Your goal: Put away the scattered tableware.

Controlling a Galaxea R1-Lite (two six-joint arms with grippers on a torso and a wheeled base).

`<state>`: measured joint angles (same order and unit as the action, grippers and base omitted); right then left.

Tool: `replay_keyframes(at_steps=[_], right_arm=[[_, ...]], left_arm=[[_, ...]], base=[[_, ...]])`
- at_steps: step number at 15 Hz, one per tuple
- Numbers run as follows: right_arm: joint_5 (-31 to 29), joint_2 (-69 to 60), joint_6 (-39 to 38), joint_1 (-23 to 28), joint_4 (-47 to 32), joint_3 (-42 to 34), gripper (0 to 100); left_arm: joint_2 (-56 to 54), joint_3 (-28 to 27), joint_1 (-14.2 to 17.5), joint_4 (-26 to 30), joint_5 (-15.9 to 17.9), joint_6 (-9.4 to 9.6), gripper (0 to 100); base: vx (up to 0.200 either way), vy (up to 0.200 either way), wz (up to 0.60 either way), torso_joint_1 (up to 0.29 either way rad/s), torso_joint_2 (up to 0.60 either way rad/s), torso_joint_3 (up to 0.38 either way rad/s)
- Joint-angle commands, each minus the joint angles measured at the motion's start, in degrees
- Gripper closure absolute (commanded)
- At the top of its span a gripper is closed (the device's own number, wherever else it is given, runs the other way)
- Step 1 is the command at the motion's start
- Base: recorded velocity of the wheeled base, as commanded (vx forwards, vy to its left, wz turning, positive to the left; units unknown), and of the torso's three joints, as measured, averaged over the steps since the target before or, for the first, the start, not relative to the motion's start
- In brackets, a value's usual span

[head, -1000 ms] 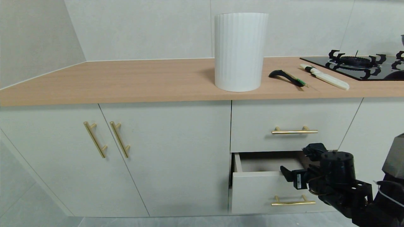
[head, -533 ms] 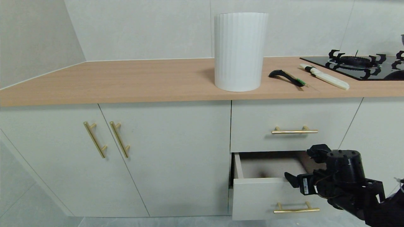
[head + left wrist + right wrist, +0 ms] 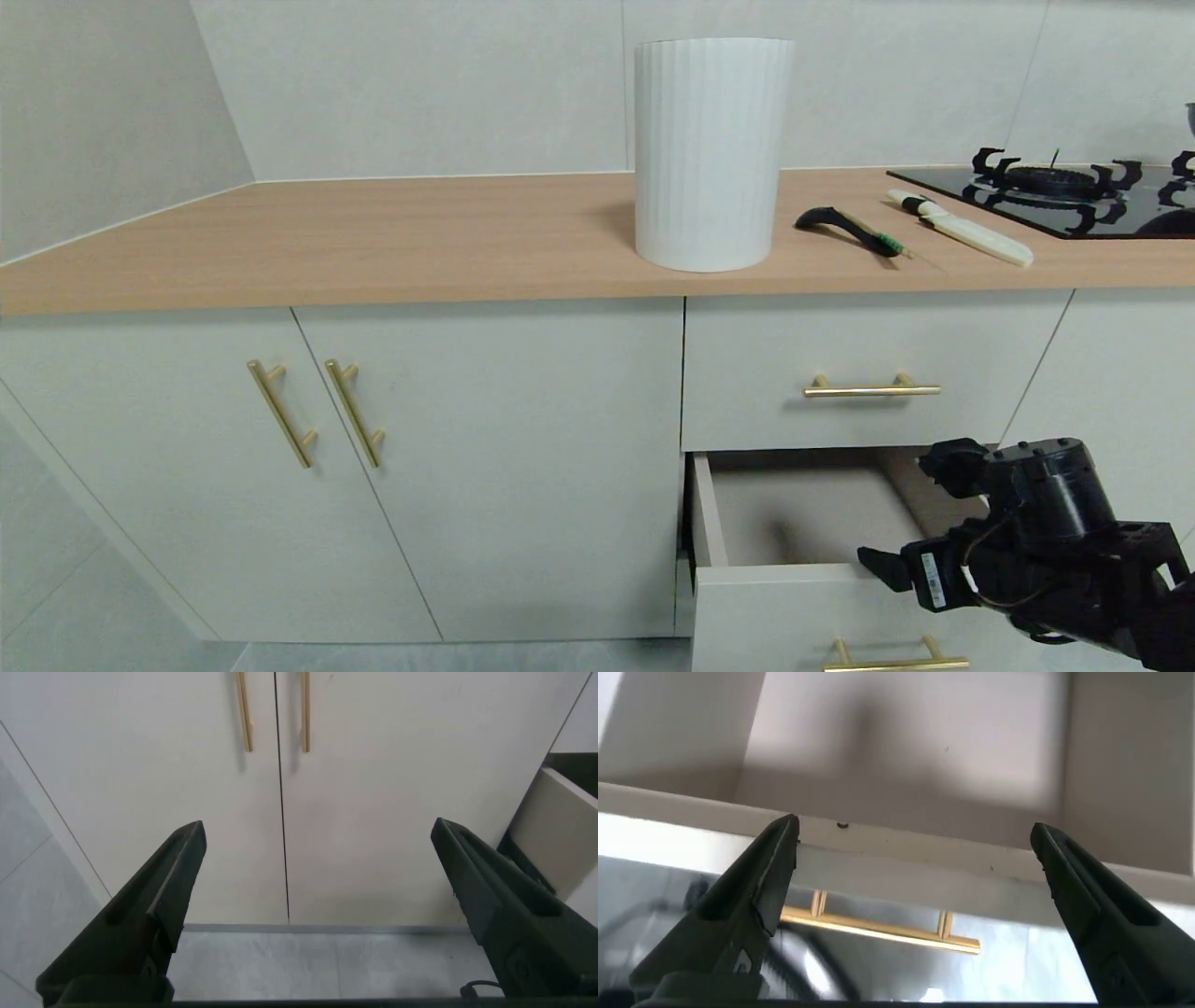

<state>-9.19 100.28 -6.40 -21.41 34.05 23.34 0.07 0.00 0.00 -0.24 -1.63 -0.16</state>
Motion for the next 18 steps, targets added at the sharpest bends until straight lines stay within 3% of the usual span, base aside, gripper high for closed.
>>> replay_keyframes(at_steps=[1, 3, 8, 18], right_arm=[[0.0, -2.4, 0.0, -0.1, -0.6, 1.0, 0], [0.0, -2.4, 0.0, -0.5, -2.0, 1.1, 0], [1.9, -6.4, 0.4, -1.8, -16.4, 4.3, 0], [2.0, -6.6, 4.9, -2.7, -30.4, 6.2, 0]], left_arm=[[0.0, 0.0, 0.0, 0.0, 0.0, -0.02, 0], [0.0, 0.0, 0.0, 0.0, 0.0, -0.02, 0], [0.0, 0.0, 0.0, 0.0, 0.0, -0.02, 0], [0.0, 0.0, 0.0, 0.0, 0.0, -0.02, 0]], base=[[0.0, 0.0, 0.0, 0.0, 0.0, 0.0], [0.0, 0.0, 0.0, 0.0, 0.0, 0.0], [0.0, 0.0, 0.0, 0.0, 0.0, 0.0], [0.0, 0.0, 0.0, 0.0, 0.0, 0.0]])
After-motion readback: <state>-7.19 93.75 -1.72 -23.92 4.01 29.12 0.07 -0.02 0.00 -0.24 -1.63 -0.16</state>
